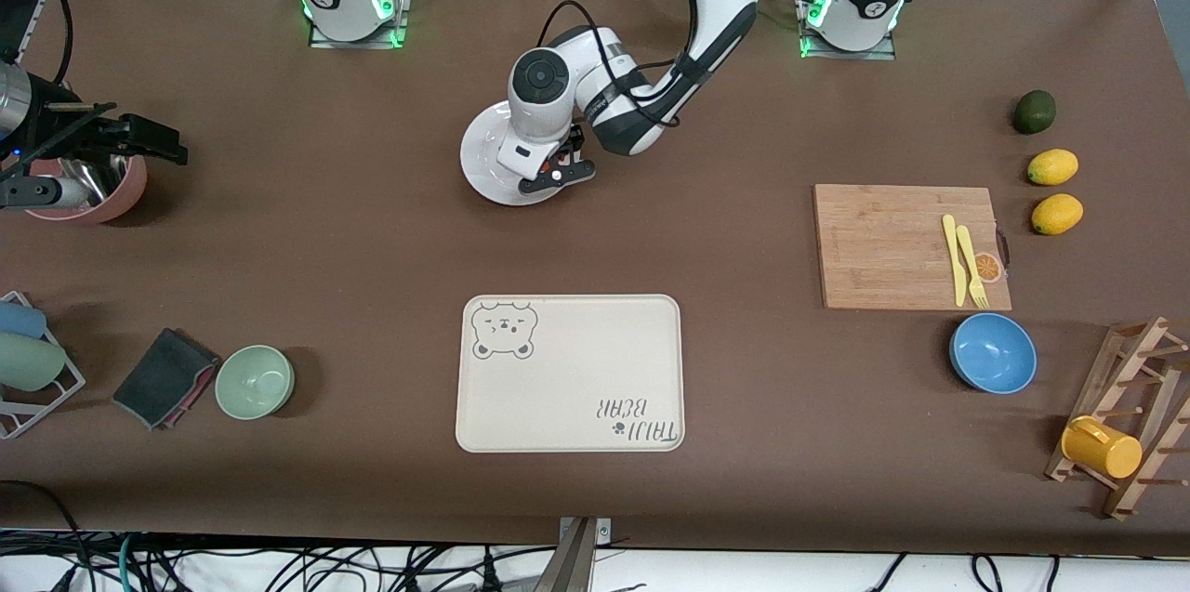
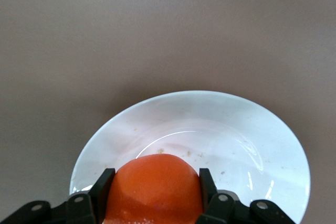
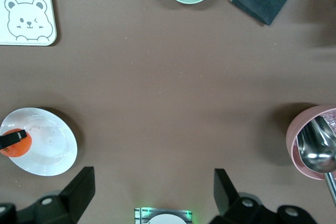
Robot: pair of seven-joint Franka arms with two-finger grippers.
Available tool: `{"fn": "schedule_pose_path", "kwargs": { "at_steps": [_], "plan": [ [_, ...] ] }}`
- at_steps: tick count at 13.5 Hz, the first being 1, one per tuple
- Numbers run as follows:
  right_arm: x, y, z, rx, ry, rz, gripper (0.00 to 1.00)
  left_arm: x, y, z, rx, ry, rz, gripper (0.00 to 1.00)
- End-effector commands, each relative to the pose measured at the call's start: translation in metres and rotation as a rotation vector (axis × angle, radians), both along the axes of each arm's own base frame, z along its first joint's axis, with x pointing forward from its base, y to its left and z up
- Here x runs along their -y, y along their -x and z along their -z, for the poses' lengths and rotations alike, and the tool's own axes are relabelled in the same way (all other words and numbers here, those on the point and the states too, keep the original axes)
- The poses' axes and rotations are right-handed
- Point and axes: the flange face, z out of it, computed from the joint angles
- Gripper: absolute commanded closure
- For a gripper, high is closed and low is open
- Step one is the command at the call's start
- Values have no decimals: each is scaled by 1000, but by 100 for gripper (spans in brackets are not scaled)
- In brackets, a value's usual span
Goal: Place orange and plate with both arms
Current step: 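Lower the orange onto the plate and open the left gripper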
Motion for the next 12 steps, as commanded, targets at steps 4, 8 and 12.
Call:
{"fn": "schedule_pose_path", "kwargs": {
  "at_steps": [4,8,12],
  "plan": [
    [-3,7,10,-16,-38,-7,0,15,5,20,16,24,5,0],
    [-10,16,21,-23,-38,-2,0,0,-23,-22,51,20,-24,0],
    [-31,29,40,-13,-32,-34,0,-42,-86,-93,31,-35,-36,0]
  ]
}}
